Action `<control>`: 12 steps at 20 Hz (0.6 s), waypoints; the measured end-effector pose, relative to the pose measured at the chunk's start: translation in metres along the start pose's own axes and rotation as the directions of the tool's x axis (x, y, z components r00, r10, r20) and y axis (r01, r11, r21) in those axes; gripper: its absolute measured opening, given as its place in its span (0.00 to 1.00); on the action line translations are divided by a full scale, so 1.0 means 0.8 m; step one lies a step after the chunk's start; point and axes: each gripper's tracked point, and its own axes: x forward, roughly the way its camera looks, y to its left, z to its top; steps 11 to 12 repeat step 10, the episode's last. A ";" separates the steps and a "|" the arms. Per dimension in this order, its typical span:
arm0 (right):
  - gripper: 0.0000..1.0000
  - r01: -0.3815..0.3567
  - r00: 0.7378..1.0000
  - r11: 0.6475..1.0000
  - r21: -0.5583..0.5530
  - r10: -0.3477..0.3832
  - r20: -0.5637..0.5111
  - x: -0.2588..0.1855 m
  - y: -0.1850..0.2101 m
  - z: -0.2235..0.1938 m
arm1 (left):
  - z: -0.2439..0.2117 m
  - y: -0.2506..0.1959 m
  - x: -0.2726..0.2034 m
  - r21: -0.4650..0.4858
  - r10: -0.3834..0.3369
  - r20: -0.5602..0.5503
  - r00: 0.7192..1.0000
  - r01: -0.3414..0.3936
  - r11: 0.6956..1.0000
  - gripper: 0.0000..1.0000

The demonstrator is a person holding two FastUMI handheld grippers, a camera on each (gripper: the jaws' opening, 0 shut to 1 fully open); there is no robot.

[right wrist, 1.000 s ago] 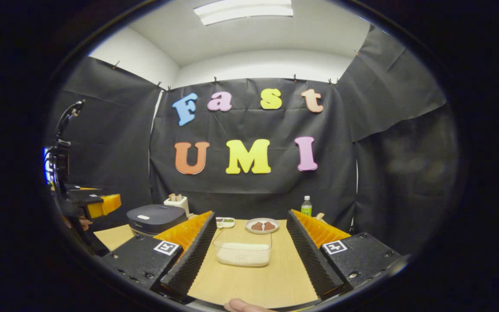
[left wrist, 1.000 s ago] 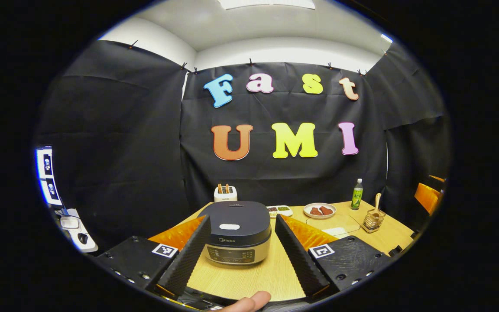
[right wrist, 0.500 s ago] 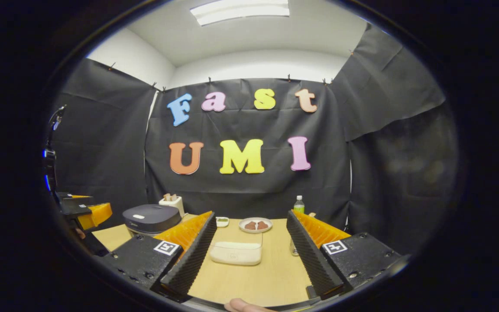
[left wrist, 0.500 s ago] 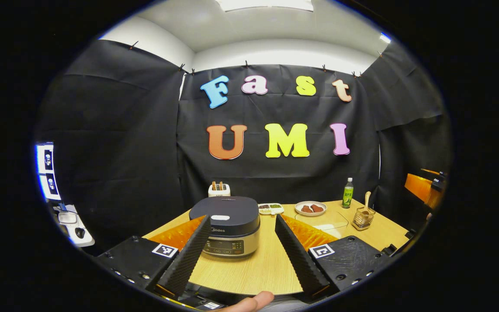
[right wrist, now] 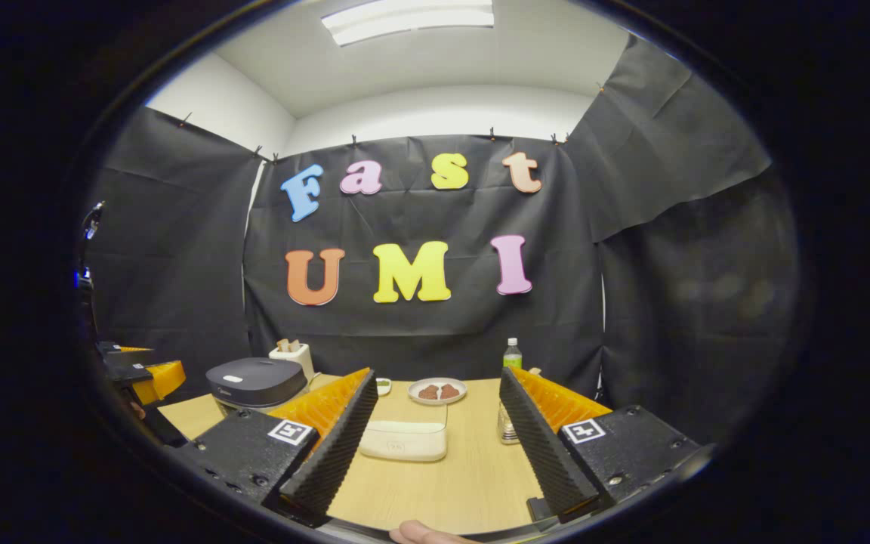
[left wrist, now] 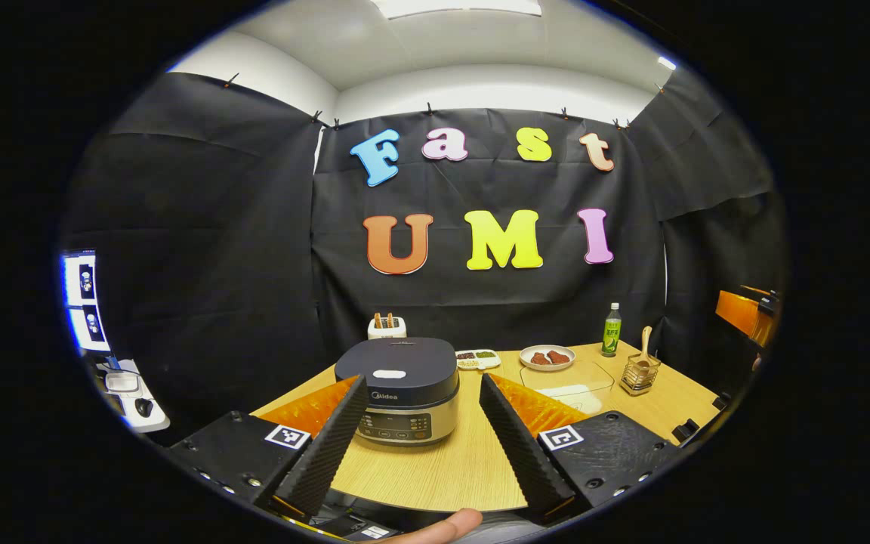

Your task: Close the left gripper, press the button to open the rice cooker; take a wooden spoon from the chopstick holder with the right hand, scoop a spoonful of rice and pour it into the rice cooker, then put the wooden spoon back into the chopstick holder.

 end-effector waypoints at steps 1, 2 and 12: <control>1.00 -0.003 1.000 1.000 0.000 0.003 0.001 -0.002 0.000 -0.001 | -0.002 -0.002 0.000 0.003 0.001 -0.002 1.000 -0.001 1.000 0.95; 1.00 -0.005 1.000 1.000 0.000 0.005 0.001 -0.002 0.001 -0.001 | -0.003 -0.002 -0.001 0.008 0.001 -0.002 1.000 -0.001 1.000 0.95; 1.00 -0.008 1.000 1.000 0.008 0.008 0.004 -0.003 0.002 -0.004 | -0.004 0.013 -0.003 0.000 0.036 0.010 0.999 -0.036 0.999 0.95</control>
